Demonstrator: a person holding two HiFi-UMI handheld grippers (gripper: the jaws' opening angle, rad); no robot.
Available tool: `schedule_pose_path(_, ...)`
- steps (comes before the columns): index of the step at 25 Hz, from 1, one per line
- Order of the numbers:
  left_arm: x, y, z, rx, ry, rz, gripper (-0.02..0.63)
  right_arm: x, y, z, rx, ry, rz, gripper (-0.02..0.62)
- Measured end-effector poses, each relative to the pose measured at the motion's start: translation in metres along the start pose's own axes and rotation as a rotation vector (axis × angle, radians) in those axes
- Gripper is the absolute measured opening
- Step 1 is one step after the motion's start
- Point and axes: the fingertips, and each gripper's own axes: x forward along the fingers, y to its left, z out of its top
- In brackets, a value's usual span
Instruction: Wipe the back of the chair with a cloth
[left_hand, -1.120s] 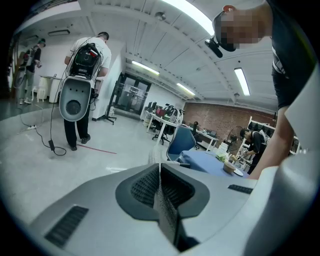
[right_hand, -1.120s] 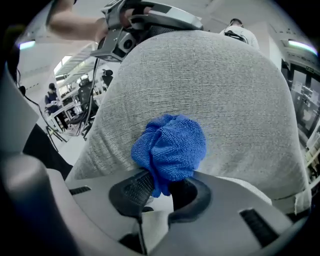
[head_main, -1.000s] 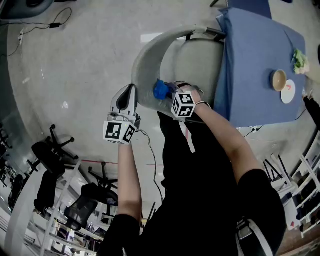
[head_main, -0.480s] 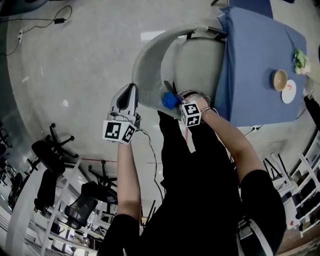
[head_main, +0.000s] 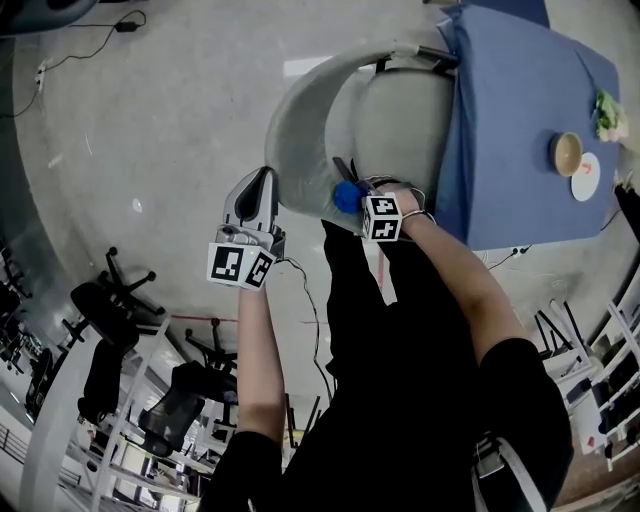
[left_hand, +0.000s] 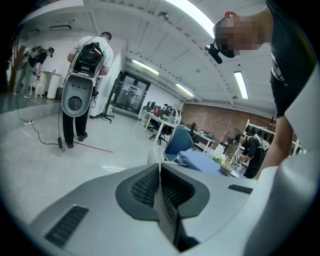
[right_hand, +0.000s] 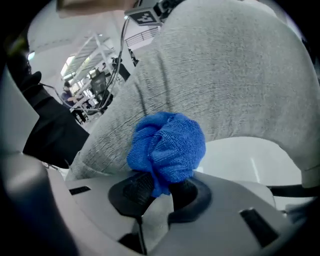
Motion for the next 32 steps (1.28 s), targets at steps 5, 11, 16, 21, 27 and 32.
schedule_pose_path(5, 0.0, 0.002, 0.0, 0.002, 0.002, -0.003, 0.031, 0.007, -0.02, 0.013, 0.034, -0.03, -0.03, 0.101)
schedule_pose_path(11, -0.001, 0.002, -0.001, -0.01, -0.008, -0.006, 0.031, 0.006, -0.044, 0.024, 0.124, -0.071, -0.093, 0.1)
schedule_pose_path(16, 0.001, 0.002, 0.001, -0.007, -0.009, -0.028, 0.031, 0.006, -0.067, 0.03, 0.163, -0.09, -0.13, 0.1)
schedule_pose_path(21, 0.002, 0.002, -0.001, 0.013, 0.0, -0.048, 0.031, 0.003, -0.098, 0.035, 0.213, -0.11, -0.18, 0.1)
schedule_pose_path(27, 0.002, 0.001, 0.0, 0.016, 0.008, -0.067, 0.031, -0.005, -0.138, 0.042, 0.266, -0.132, -0.24, 0.101)
schedule_pose_path(32, 0.001, 0.003, -0.002, 0.02, 0.011, -0.078, 0.031, -0.011, -0.165, 0.043, 0.287, -0.142, -0.28, 0.101)
